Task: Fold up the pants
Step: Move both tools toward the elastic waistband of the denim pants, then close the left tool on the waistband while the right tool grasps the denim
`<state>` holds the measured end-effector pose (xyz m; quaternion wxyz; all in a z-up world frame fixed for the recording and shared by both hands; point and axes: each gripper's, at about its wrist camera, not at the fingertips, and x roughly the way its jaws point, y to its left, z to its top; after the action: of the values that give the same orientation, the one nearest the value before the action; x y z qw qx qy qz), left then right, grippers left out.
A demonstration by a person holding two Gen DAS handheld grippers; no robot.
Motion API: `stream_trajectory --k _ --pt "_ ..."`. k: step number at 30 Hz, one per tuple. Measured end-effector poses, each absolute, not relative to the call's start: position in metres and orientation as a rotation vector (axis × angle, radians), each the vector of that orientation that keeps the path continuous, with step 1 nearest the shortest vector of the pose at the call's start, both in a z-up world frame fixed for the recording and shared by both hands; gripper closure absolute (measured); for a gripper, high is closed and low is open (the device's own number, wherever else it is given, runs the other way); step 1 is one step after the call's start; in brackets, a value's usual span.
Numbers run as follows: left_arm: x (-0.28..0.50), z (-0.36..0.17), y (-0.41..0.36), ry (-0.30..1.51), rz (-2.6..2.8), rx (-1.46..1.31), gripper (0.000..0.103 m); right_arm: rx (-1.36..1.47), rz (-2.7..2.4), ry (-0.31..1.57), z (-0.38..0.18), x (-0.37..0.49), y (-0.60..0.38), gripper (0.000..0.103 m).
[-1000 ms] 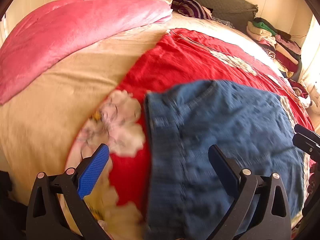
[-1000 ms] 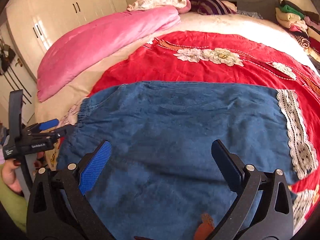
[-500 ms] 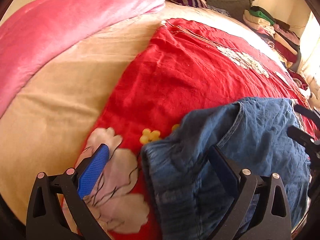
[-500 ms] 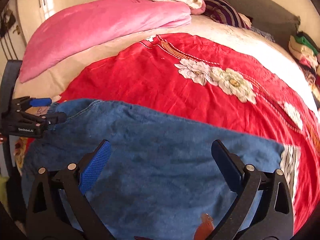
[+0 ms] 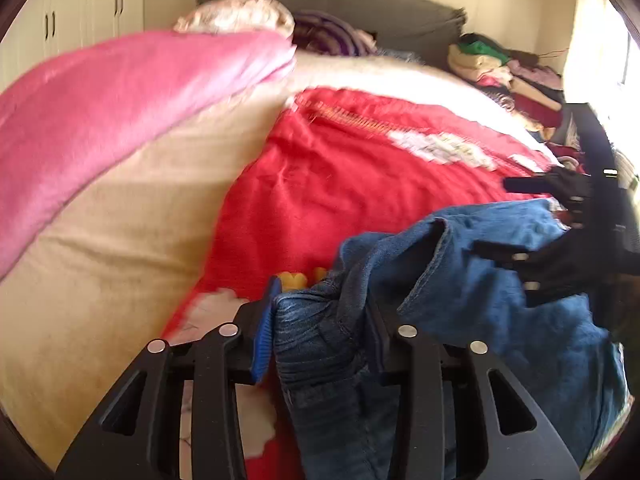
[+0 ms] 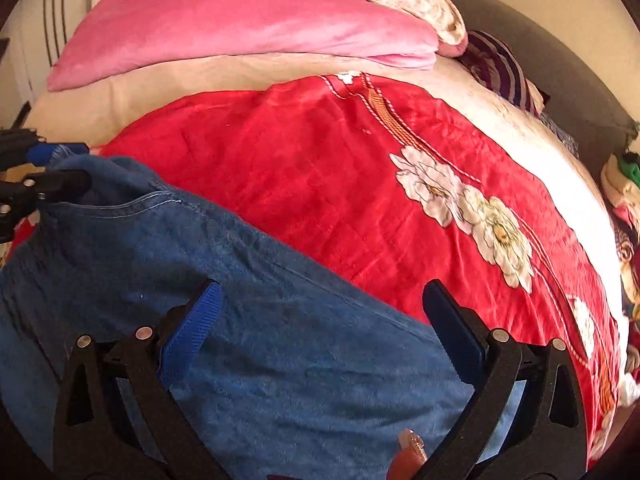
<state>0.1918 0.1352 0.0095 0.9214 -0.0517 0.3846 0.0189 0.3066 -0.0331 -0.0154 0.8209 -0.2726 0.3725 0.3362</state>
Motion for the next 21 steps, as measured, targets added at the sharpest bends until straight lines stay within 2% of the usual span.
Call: stream_trajectory --k 5,6,7,8,10,12,16,21 --pt "0.169 0.025 0.124 0.725 0.013 -0.088 0.069 -0.646 0.712 0.72 -0.016 0.295 -0.023 0.011" --pt "0.166 0.026 0.123 0.719 0.015 -0.079 0.069 -0.639 0.723 0.711 -0.015 0.293 -0.024 0.026" --pt "0.164 0.026 0.122 0.714 0.021 -0.072 0.069 -0.625 0.746 0.708 -0.013 0.292 -0.024 0.045" --pt "0.163 0.025 0.122 0.711 0.024 -0.067 0.069 -0.609 0.769 0.707 -0.011 0.289 -0.024 0.054" --pt "0.16 0.023 0.121 0.709 0.032 -0.063 0.069 -0.587 0.81 0.713 -0.008 0.282 -0.027 0.08" --pt "0.16 0.022 0.122 0.71 0.043 -0.056 0.069 -0.549 0.829 0.724 -0.005 0.275 -0.032 0.088" --pt "0.157 0.022 0.126 0.699 0.056 -0.056 0.069 -0.471 0.854 0.687 0.008 0.254 -0.051 0.096" --pt "0.138 0.028 0.121 0.652 0.03 -0.053 0.069 -0.341 0.874 0.66 0.028 0.22 -0.084 0.097"
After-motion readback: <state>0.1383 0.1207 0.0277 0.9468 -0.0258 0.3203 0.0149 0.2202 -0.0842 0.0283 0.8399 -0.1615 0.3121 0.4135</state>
